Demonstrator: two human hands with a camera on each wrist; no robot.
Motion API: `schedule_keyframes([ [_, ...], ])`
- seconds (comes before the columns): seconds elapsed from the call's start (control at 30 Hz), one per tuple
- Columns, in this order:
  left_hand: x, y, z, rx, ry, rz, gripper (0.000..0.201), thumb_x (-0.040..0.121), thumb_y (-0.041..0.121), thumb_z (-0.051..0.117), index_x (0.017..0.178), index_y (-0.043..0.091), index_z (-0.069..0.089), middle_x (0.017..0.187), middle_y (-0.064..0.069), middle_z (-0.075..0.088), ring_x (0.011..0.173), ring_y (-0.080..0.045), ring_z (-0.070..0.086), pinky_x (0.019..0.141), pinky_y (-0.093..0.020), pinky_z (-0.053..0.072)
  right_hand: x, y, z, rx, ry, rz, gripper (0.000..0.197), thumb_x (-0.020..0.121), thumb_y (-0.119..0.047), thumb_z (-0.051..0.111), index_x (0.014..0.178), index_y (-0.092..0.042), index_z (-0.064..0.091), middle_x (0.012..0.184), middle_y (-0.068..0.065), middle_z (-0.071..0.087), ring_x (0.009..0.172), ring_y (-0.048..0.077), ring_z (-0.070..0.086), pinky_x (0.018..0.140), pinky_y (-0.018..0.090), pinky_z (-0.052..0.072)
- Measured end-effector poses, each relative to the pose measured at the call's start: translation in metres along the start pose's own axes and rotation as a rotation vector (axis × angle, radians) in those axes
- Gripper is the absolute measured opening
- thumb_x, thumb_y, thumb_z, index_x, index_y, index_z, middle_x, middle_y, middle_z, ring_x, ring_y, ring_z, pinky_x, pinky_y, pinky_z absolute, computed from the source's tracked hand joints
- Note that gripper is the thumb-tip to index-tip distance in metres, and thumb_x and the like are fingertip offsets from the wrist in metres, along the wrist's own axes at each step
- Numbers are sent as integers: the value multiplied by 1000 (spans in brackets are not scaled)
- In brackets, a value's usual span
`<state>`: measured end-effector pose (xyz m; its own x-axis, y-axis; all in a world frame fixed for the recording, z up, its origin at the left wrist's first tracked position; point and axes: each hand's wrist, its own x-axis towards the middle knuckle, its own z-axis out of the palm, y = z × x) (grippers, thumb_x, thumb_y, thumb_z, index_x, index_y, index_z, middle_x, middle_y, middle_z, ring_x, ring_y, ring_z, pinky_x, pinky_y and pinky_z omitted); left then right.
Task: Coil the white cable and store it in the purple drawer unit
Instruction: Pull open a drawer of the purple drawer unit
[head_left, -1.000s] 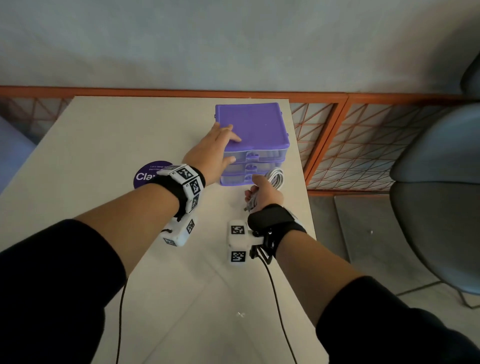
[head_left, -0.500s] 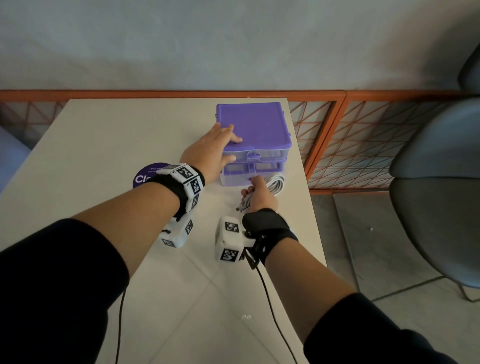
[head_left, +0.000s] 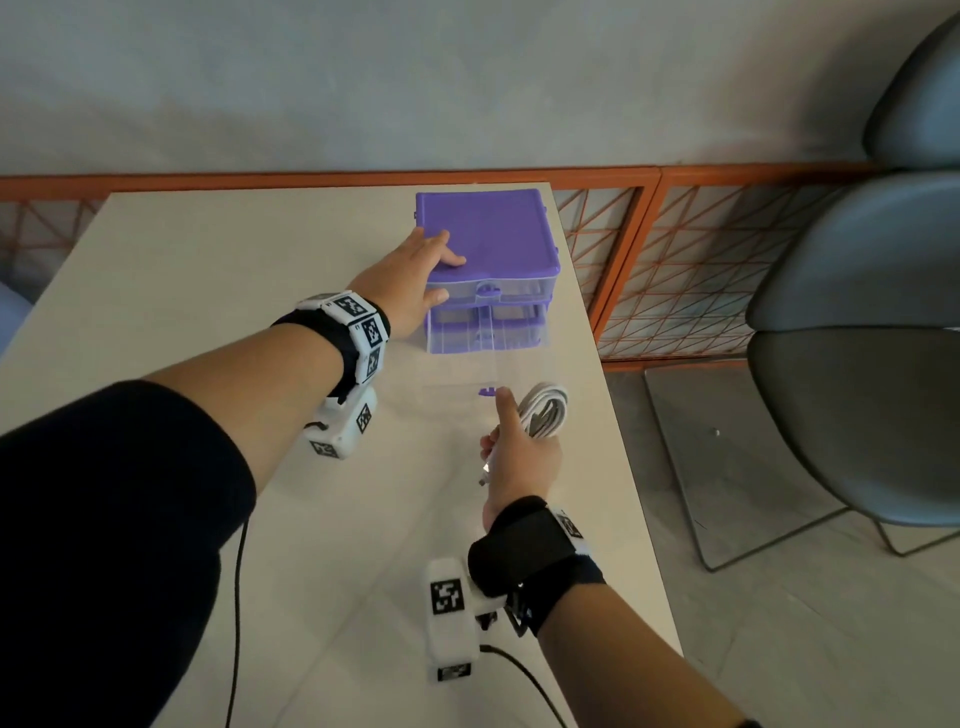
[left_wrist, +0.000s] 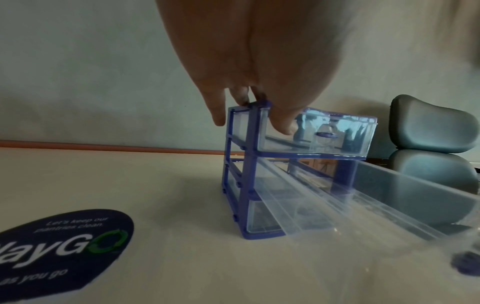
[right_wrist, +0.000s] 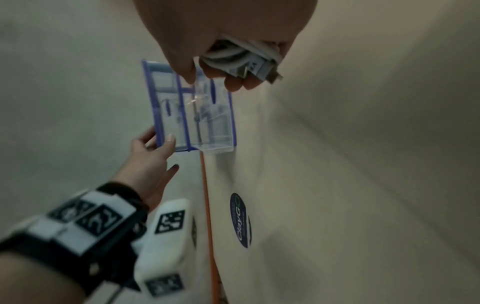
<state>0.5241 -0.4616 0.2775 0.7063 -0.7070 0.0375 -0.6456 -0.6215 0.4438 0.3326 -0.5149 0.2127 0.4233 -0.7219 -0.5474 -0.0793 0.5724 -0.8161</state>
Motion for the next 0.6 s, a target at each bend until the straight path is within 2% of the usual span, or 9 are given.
schedule_keyframes([
  [0.13, 1, -5, -1, -1, -40, 8, 55, 94, 8, 51, 145, 20, 34, 157, 6, 25, 149, -13, 6, 116, -33, 19, 3, -27, 11, -354, -98, -362, 41, 77, -48, 70, 74, -9, 60, 65, 6, 60, 60, 21, 58, 60, 32, 46],
  [0.23, 2, -5, -2, -3, -42, 0, 54, 94, 7, 49, 143, 24, 36, 159, 5, 21, 149, -13, 4, 116, -33, 17, 28, -60, 32, -774, -220, -497, 52, 73, -62, 64, 73, -11, 58, 64, 5, 63, 65, 29, 65, 61, 36, 51],
  [0.3, 2, -5, -2, -8, -39, 10, 53, 94, 7, 49, 143, 24, 38, 158, 3, 22, 149, -14, 6, 116, -33, 17, 48, -77, 47, -1128, -267, -516, 54, 75, -65, 60, 81, -11, 59, 70, 5, 62, 68, 27, 64, 63, 37, 52],
  [0.37, 2, -6, -1, -11, -32, 19, 53, 94, 7, 49, 143, 23, 38, 158, 3, 23, 149, -15, 7, 117, -34, 19, 64, -84, 58, -1453, -314, -516, 53, 78, -62, 59, 91, -11, 59, 81, 6, 63, 73, 25, 60, 65, 35, 48],
  [0.43, 2, -8, 0, -4, -26, 17, 54, 94, 8, 49, 143, 25, 36, 158, 6, 23, 149, -13, 6, 116, -34, 20, 73, -83, 65, -1690, -353, -520, 54, 79, -60, 59, 105, -12, 59, 90, 4, 60, 83, 25, 60, 71, 35, 45],
  [0.53, 2, -10, 1, -5, -23, 15, 54, 95, 8, 49, 143, 27, 36, 158, 10, 23, 148, -10, 5, 116, -33, 20, 80, -76, 69, -1797, -375, -497, 55, 82, -57, 59, 114, -12, 59, 97, 5, 60, 97, 26, 61, 78, 36, 46],
  [0.6, 2, -11, 0, -12, -16, 23, 53, 95, 8, 49, 142, 28, 37, 157, 11, 23, 148, -9, 5, 115, -32, 19, 83, -76, 73, -1795, -387, -476, 58, 84, -57, 57, 119, -11, 57, 109, 8, 64, 103, 27, 61, 83, 37, 47],
])
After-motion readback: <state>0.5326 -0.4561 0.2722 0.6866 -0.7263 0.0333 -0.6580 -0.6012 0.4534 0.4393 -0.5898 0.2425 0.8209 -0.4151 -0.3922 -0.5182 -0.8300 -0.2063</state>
